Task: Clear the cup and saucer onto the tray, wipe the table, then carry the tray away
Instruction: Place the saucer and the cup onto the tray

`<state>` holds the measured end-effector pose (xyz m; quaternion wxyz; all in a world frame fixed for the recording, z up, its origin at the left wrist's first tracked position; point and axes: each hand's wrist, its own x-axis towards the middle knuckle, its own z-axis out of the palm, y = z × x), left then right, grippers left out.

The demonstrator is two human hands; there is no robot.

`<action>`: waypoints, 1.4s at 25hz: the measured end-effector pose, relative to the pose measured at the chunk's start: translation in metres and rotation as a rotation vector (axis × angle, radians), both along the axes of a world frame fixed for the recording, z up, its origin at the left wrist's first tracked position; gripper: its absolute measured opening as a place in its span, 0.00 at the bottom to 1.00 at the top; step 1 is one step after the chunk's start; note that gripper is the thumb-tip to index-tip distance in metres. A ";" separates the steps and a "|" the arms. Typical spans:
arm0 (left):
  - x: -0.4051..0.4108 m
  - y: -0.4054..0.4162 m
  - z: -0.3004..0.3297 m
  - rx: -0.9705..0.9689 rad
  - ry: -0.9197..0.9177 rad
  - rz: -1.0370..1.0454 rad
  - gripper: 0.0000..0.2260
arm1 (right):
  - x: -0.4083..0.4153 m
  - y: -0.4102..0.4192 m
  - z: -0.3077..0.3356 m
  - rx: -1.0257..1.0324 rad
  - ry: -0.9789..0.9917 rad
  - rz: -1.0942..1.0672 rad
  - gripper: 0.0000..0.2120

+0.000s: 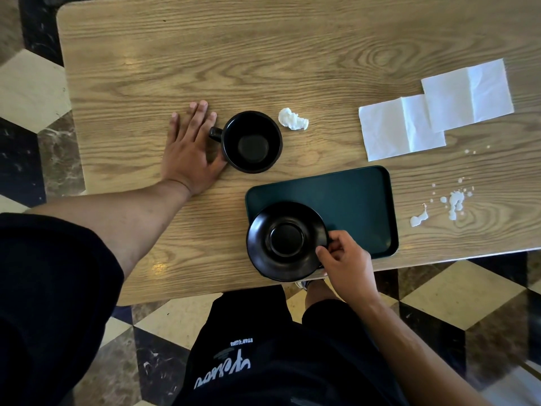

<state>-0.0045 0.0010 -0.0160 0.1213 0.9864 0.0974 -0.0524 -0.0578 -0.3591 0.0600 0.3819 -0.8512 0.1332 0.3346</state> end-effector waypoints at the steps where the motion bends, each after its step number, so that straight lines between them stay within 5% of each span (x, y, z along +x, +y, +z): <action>1: 0.000 0.000 0.000 -0.001 -0.002 -0.001 0.37 | 0.000 0.001 0.000 0.000 0.002 -0.010 0.05; 35: 0.000 -0.002 0.004 -0.004 0.033 0.000 0.38 | 0.003 0.004 0.010 -0.031 0.063 -0.017 0.05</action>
